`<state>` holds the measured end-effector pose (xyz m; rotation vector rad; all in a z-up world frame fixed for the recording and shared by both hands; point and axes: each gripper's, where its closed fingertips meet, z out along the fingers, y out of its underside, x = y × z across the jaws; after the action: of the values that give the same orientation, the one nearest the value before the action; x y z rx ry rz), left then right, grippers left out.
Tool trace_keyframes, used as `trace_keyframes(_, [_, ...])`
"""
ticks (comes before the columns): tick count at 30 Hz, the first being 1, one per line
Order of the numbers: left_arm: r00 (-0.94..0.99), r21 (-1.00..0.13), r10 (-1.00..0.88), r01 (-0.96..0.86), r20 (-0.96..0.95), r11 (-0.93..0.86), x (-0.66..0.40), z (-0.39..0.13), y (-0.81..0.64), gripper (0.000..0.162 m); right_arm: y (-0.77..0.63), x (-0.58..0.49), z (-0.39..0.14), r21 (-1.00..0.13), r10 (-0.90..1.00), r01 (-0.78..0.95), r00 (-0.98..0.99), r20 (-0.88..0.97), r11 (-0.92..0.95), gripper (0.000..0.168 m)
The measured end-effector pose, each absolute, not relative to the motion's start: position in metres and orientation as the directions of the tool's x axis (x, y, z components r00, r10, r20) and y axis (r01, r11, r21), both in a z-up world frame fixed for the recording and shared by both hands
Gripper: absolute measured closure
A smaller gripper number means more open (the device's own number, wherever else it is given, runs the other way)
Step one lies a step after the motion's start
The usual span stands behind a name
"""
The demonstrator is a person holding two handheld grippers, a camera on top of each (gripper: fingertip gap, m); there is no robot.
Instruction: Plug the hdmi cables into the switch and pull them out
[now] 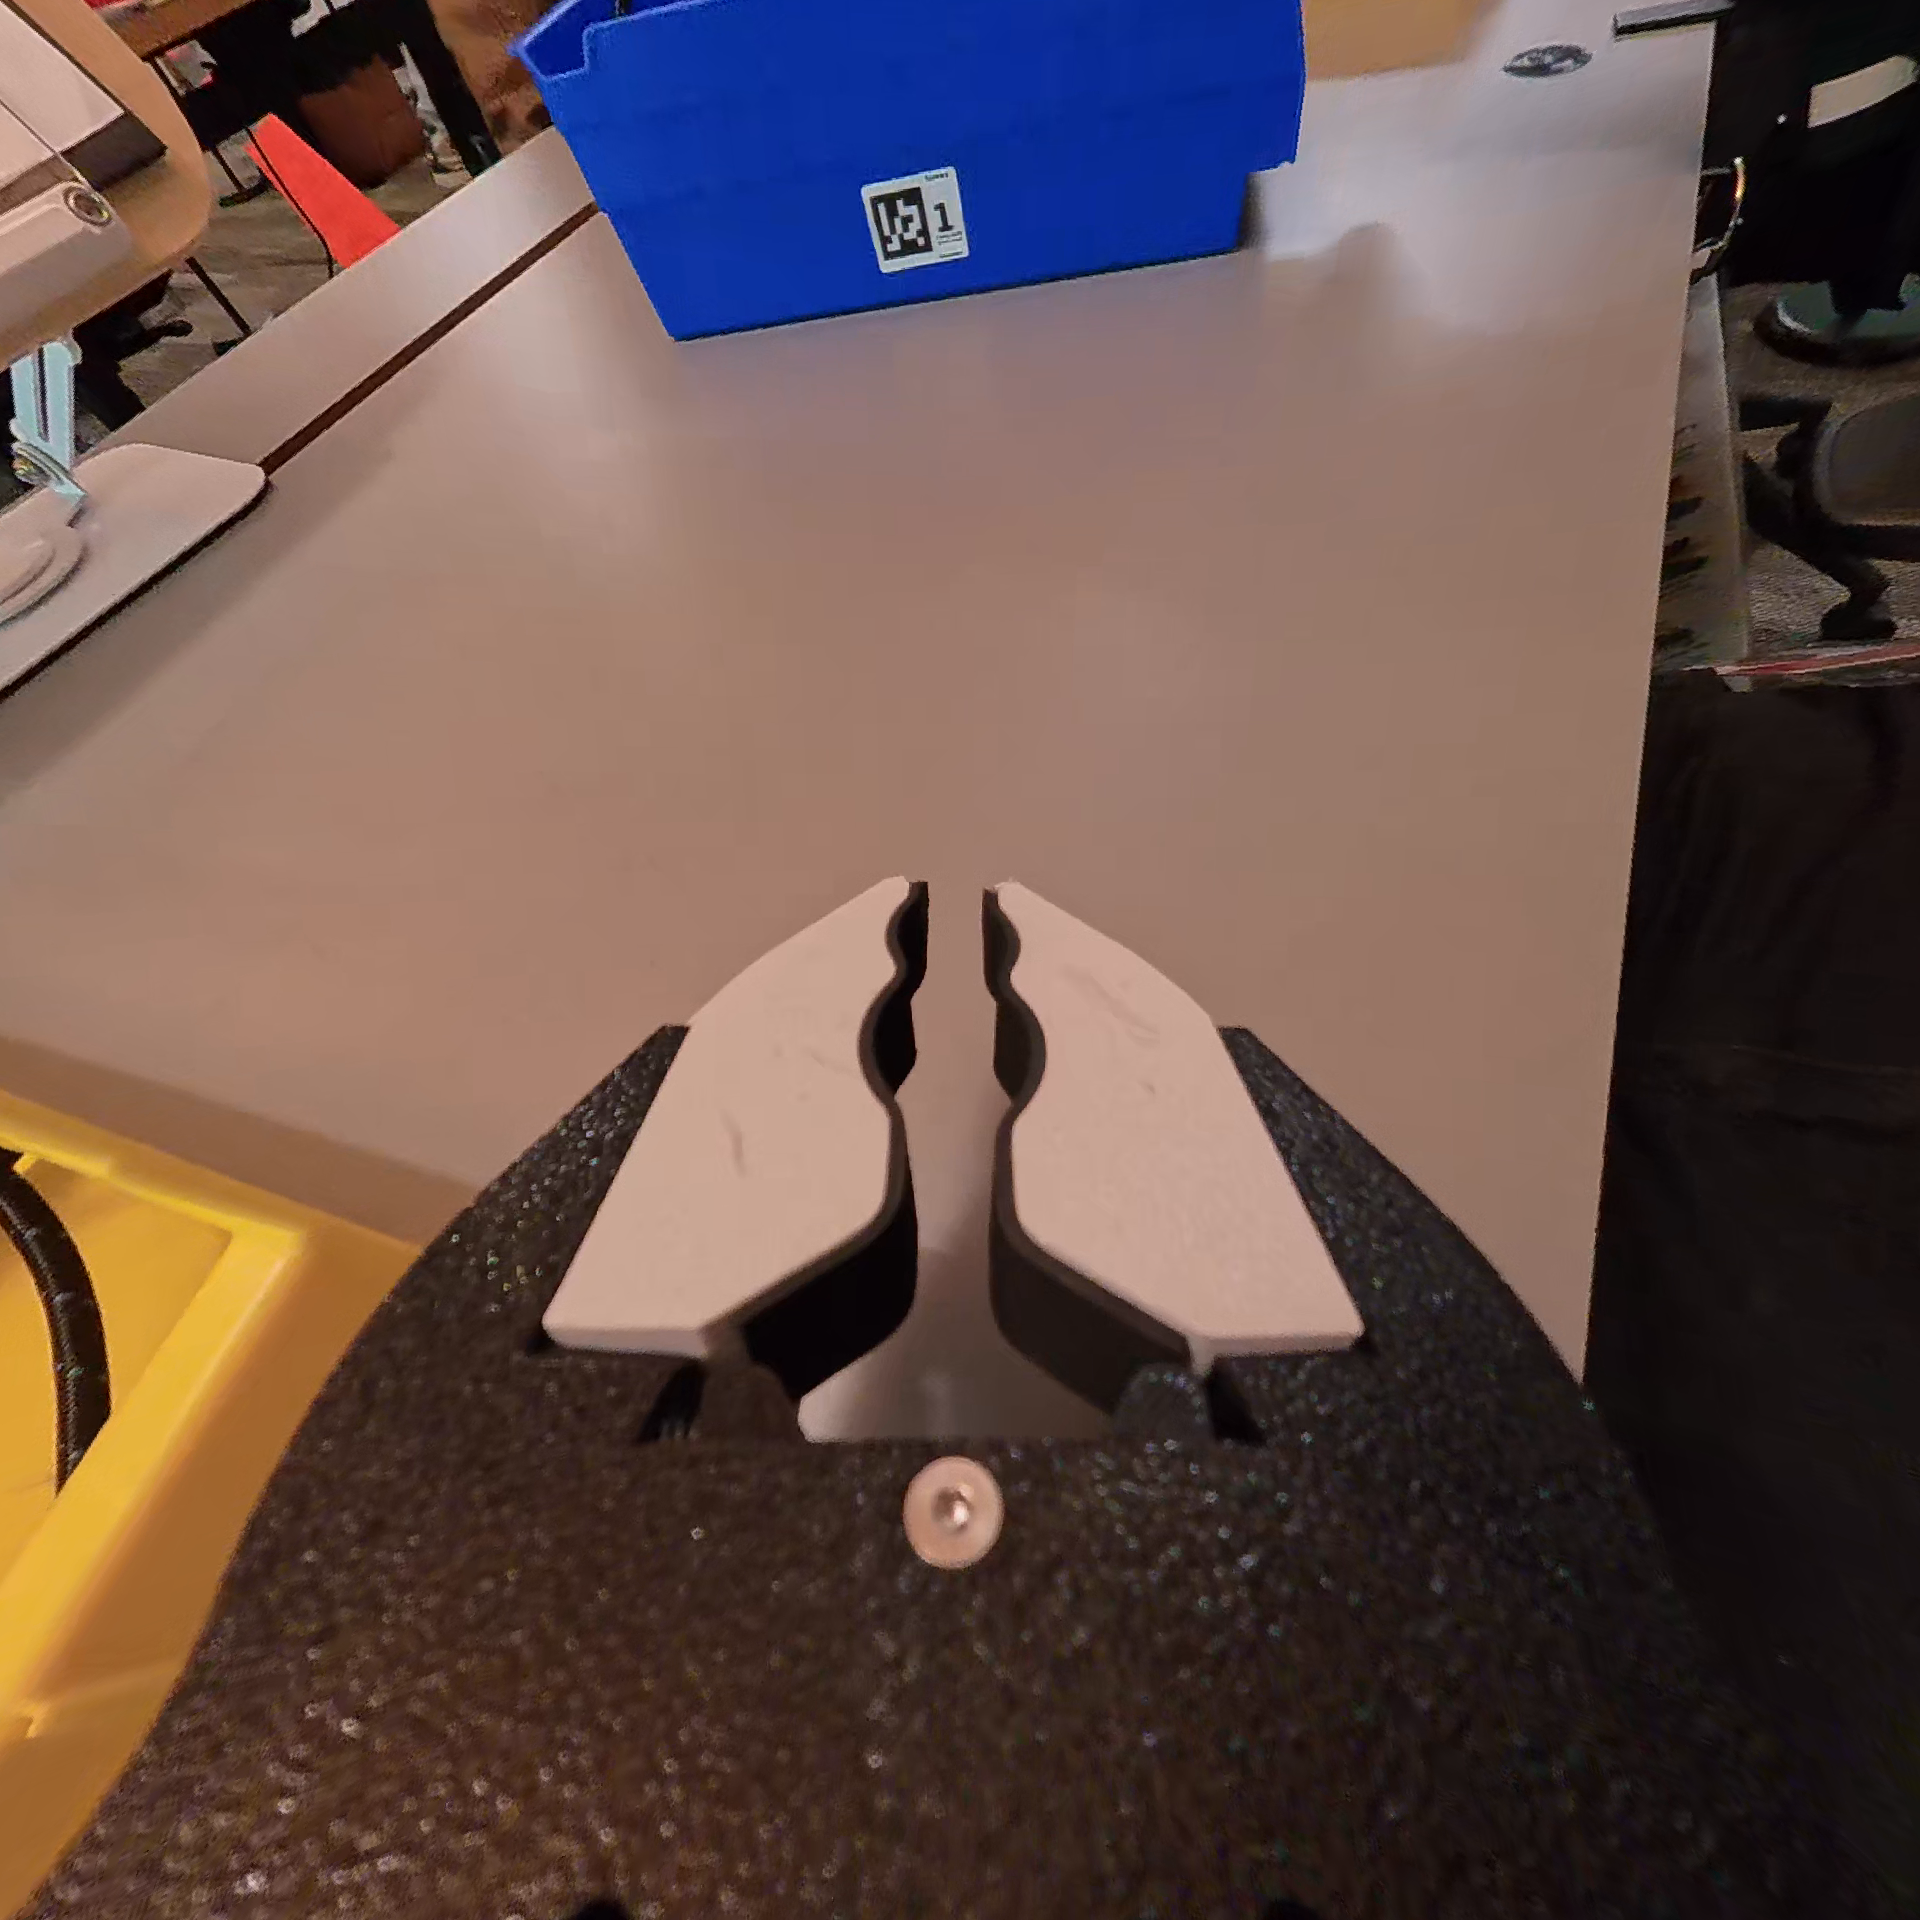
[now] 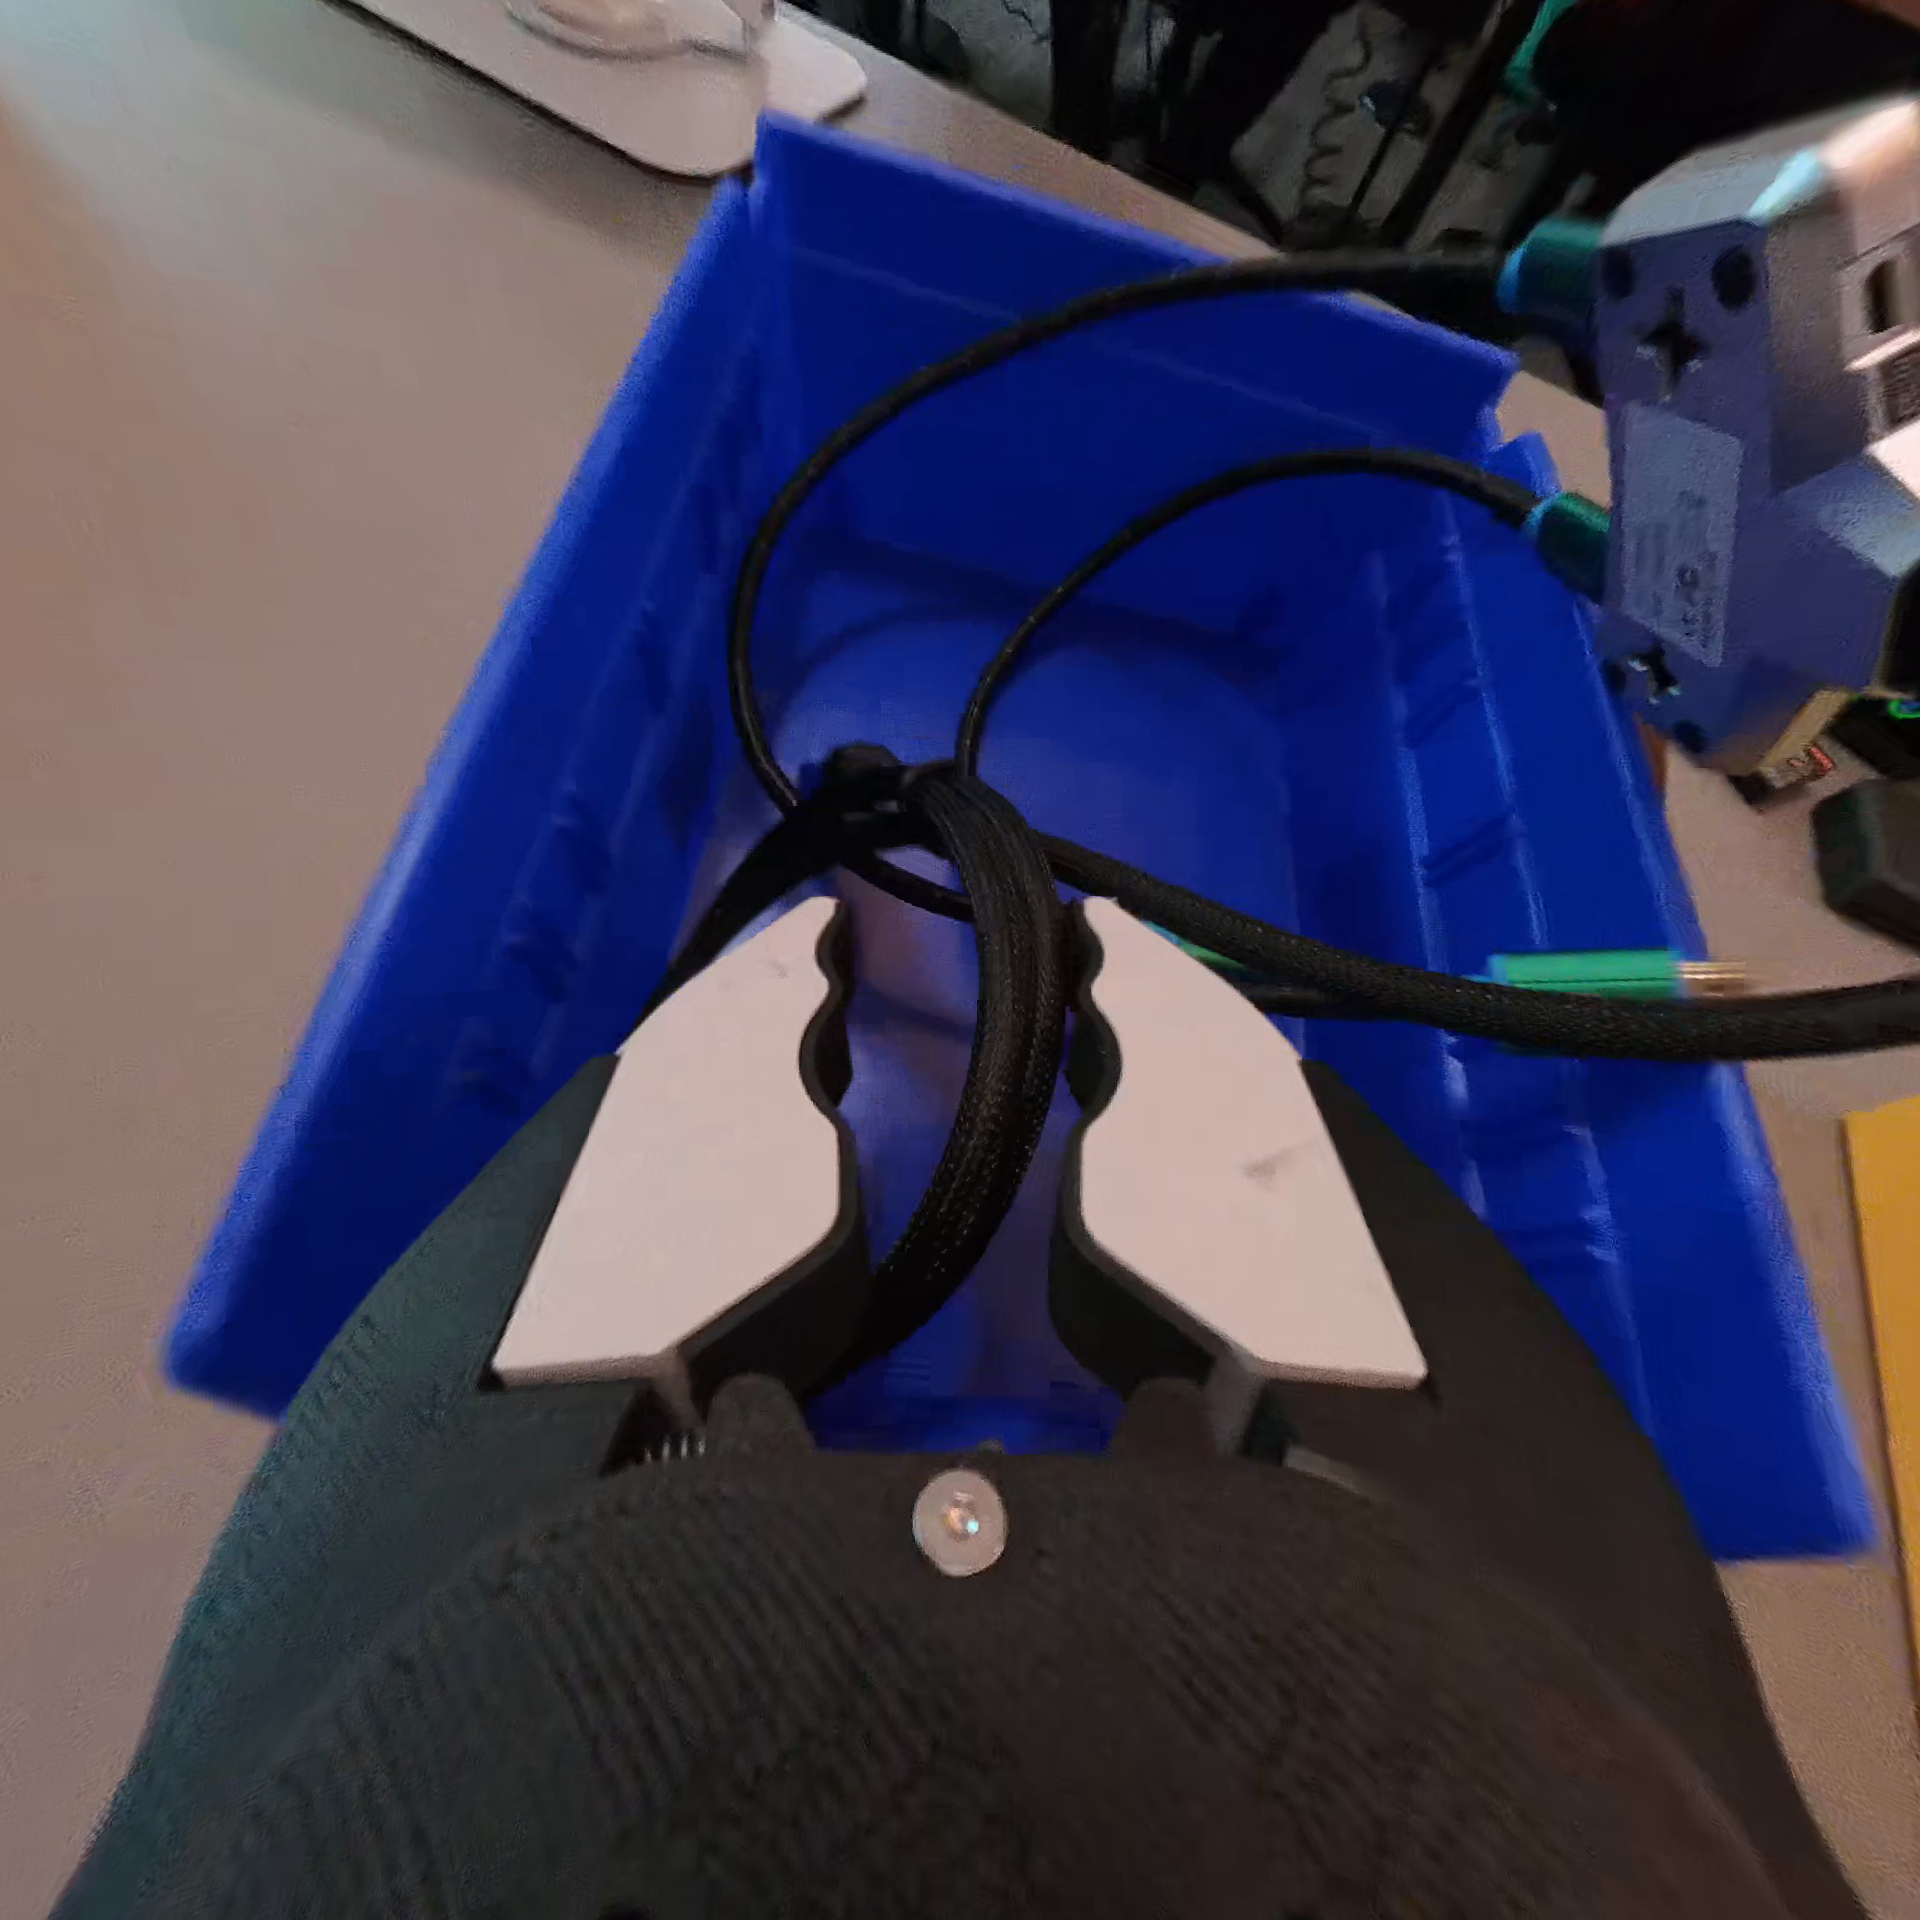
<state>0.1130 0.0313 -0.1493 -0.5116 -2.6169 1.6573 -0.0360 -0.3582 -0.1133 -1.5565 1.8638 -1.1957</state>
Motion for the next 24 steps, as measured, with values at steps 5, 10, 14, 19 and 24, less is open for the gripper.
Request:
trace_keyframes(5, [-0.95, -0.89, 0.271, 0.256, -0.158, 0.377, 0.114, -0.147, 0.032, 0.153, -0.349, -0.069, -0.062, -0.883, -0.916, -0.465, -0.376, 0.136, 0.06, 0.103])
trace_keyframes(10, [-0.951, -0.888, 0.272, 0.246, -0.144, 0.388, 0.114, -0.148, 0.031, 0.152, -0.281, -0.067, -0.094, -0.834, -0.981, -0.547, -0.19, 0.033, 0.078, 0.119])
trace_keyframes(14, [-0.949, -0.885, 0.269, 0.262, -0.164, 0.384, 0.114, -0.148, 0.031, 0.152, -0.263, -0.048, -0.113, -0.809, -0.962, -0.581, -0.162, 0.22, -0.087, 0.162])
trace_keyframes(19, [-0.948, -0.878, 0.271, 0.266, -0.165, 0.397, 0.114, -0.15, 0.031, 0.153, -0.281, -0.004, -0.111, -0.88, -0.916, -0.469, -0.319, 0.245, -0.072, 0.164])
trace_keyframes(24, [-0.952, -0.885, 0.259, 0.257, -0.164, 0.387, 0.115, -0.148, 0.031, 0.153, -0.292, 0.034, -0.111, -0.914, -0.903, -0.406, -0.396, 0.166, 0.009, 0.163])
